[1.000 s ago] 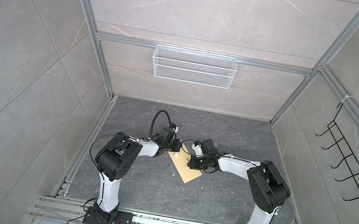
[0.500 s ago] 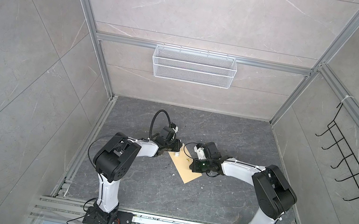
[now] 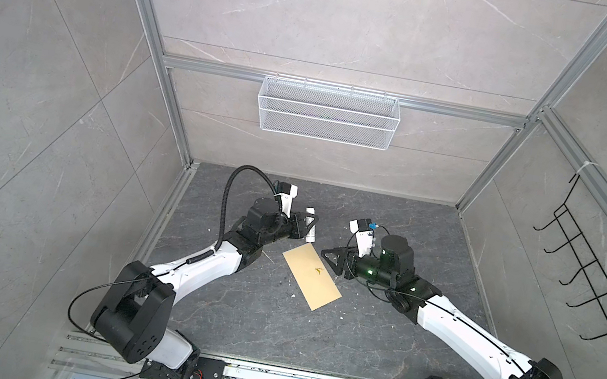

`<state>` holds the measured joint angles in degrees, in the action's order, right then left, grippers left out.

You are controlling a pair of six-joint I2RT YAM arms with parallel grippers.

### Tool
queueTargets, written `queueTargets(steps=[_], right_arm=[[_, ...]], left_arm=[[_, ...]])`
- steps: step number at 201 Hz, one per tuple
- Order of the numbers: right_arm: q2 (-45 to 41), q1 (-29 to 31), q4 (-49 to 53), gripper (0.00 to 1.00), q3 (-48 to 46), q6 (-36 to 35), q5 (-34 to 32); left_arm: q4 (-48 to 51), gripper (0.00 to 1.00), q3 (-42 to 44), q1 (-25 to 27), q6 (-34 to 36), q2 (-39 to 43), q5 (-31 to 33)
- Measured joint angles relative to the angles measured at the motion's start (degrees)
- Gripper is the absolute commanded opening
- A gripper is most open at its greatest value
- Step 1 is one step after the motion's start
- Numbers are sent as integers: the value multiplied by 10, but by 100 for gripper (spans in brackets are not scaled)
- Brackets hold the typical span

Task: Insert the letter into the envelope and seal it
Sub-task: 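Lift the right gripper up and away from the sealed envelope, then move the right gripper to the glue stick in the left gripper and grasp it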

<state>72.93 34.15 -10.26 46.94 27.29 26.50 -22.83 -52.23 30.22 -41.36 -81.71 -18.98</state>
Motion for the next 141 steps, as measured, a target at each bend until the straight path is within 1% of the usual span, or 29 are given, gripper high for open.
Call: queueTargets(steps=[48, 62, 104, 141], right_arm=[[1, 0, -103, 70, -27, 47, 49], [6, 0, -130, 69, -26, 59, 58], [44, 0, -181, 65, -23, 87, 68], [65, 0, -218, 62, -20, 108, 74]], left_arm=[[-56, 0, 29, 1, -74, 24, -21], [-71, 0, 33, 2, -90, 25, -24], [-104, 0, 38, 4, -122, 26, -27], [-120, 0, 40, 7, -136, 30, -28]])
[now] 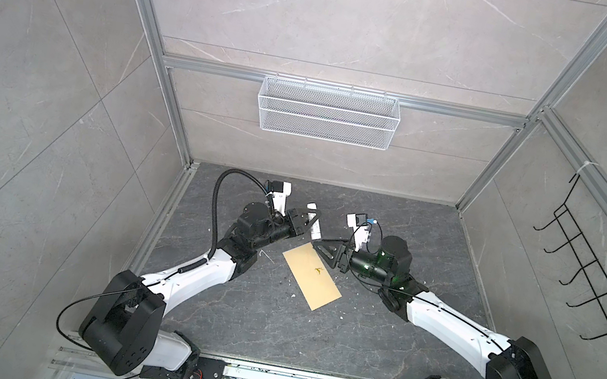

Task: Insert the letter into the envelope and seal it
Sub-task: 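Move the right gripper to the glue stick in the left gripper and grasp it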

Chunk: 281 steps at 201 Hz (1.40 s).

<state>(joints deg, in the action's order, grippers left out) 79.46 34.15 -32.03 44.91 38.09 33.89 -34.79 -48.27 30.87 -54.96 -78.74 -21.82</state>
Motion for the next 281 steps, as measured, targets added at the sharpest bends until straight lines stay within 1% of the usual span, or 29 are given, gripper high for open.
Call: queueTargets(steps=[46, 62, 102, 122, 131, 143, 163, 196, 211, 225, 250, 281], right_arm=[[19, 0, -38, 53, 15, 25, 3], [28, 0, -48, 49, 21, 32, 5], [41, 0, -59, 32, 28, 50, 11], [46, 0, -63, 21, 30, 60, 12], [47, 0, -64, 14, 31, 62, 12], [48, 0, -64, 8, 31, 63, 13], [49, 0, -57, 1, 34, 63, 13], [47, 4, -9, 0, 49, 42, -6], [39, 15, 39, 0, 59, 17, -38], [26, 31, 103, 0, 76, -15, -89], [16, 79, 233, 0, 130, -78, -220], [26, 145, 349, 0, 193, -136, -398]], left_arm=[[-7, 0, 0, 3, -6, 6, -8], [-11, 0, 1, 3, -6, 6, -8], [-14, 0, 2, 4, -6, 7, -8], [-15, 0, 2, 4, -7, 8, -8], [-15, 0, 2, 4, -8, 8, -8], [-16, 0, 3, 4, -7, 8, -7], [-16, 0, 5, 4, -7, 8, -6], [-8, 0, 7, 4, 0, 8, 5], [1, 0, 8, 5, 7, 8, 12], [10, 0, 9, 10, 17, 9, 23], [28, 0, 9, 18, 40, 15, 47], [42, 0, 7, 31, 68, 21, 73]])
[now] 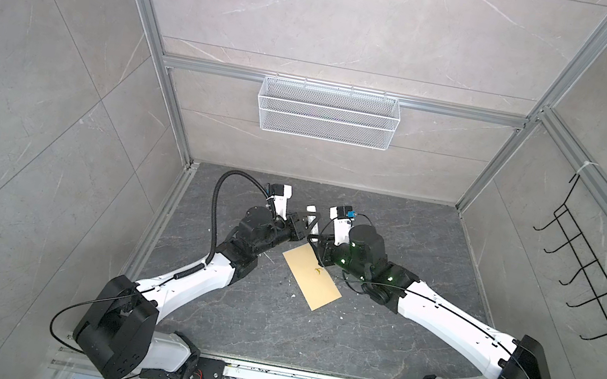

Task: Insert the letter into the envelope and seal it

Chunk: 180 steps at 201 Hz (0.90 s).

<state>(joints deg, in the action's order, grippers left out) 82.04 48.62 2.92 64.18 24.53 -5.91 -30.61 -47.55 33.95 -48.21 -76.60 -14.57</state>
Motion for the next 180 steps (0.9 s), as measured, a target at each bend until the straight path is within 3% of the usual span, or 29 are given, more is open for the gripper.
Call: queueTargets(steps=[41, 82, 125, 147, 180], right_arm=[[45, 65, 70, 0, 56, -49, -189], [52, 75, 75, 0, 58, -64, -224], [33, 63, 43, 0, 30, -63, -186], [5, 24, 14, 0, -4, -50, -149], [-38, -24, -28, 0, -53, -30, -85]], left_arm=[[18, 0, -1, 8, 22, 0, 24], [24, 0, -3, 10, 33, 0, 25], [21, 40, -4, 11, 44, 0, 17], [11, 61, -4, 13, 54, 1, -7], [-15, 75, 6, 15, 66, 14, -31]])
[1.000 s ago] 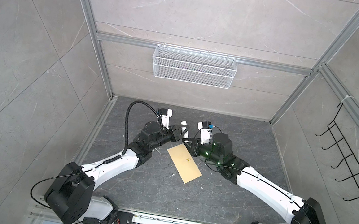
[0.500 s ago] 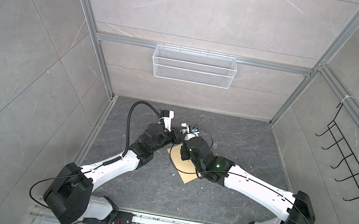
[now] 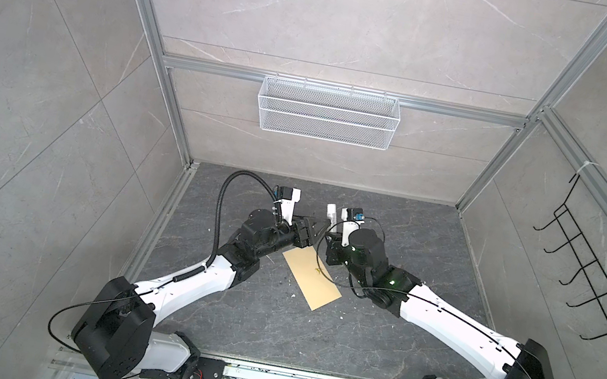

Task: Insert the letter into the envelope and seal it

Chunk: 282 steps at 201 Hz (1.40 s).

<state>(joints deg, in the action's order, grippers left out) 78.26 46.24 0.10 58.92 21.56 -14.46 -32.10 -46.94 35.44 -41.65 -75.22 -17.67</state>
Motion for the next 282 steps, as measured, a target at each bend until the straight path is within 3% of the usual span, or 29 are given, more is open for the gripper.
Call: queueTargets(steps=[24, 92, 166, 211, 282], right_arm=[[-31, -20, -45, 0, -36, 16, 66], [-75, -80, -154, 0, -88, 50, 267], [-56, -81, -215, 0, -87, 75, 402], [-32, -81, -226, 0, -83, 89, 437], [-25, -82, -235, 0, -76, 89, 449]], left_arm=[[-29, 81, 17, -4, 6, 18, -16], [-166, 81, 64, -77, -31, 30, -124], [-226, 76, 55, -73, -53, -2, -198], [-271, 55, 44, -71, -89, -32, -211], [-287, 2, 36, -69, -115, -43, -216]])
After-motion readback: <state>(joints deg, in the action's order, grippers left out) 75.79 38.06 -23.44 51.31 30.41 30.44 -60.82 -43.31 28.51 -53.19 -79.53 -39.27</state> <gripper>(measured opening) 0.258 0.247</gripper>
